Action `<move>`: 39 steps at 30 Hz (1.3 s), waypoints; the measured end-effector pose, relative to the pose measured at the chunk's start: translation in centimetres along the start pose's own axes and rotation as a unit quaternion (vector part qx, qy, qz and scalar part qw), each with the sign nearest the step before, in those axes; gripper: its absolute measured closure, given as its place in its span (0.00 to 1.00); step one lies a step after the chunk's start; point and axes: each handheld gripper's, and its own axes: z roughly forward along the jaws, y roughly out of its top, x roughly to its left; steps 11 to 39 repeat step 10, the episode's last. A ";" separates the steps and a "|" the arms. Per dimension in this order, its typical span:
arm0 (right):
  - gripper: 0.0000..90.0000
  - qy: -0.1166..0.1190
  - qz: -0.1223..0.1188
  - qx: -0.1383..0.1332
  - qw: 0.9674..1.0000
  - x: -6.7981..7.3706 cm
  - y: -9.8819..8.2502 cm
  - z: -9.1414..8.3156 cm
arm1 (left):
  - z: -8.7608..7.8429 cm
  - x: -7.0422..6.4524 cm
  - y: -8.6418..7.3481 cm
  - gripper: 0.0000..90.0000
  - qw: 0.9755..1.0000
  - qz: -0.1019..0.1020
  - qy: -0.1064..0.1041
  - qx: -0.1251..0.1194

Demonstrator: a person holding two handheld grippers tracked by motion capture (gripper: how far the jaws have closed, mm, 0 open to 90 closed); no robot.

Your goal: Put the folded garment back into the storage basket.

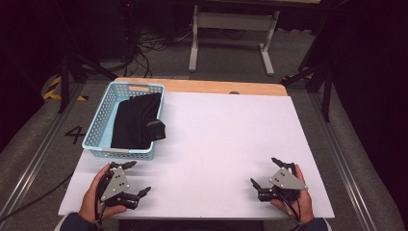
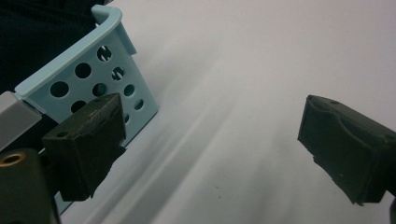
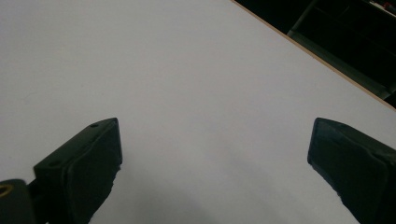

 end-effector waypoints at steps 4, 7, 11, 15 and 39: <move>0.04 0.001 0.001 0.000 1.000 -0.1 0.1 0.3 | -0.2 0.0 -0.1 0.09 1.000 -0.001 0.004 0.003; 0.04 0.004 0.004 0.001 1.000 -0.2 0.0 0.5 | -0.3 0.0 -0.1 0.09 1.000 -0.001 0.006 0.002; 0.04 0.005 0.006 -0.001 1.000 -0.2 0.1 0.5 | -0.2 0.0 -0.1 0.09 1.000 -0.002 0.006 0.003; 0.04 0.005 0.006 -0.001 1.000 -0.2 0.1 0.5 | -0.2 0.0 -0.1 0.09 1.000 -0.002 0.006 0.003; 0.04 0.005 0.006 -0.001 1.000 -0.2 0.1 0.5 | -0.2 0.0 -0.1 0.09 1.000 -0.002 0.006 0.003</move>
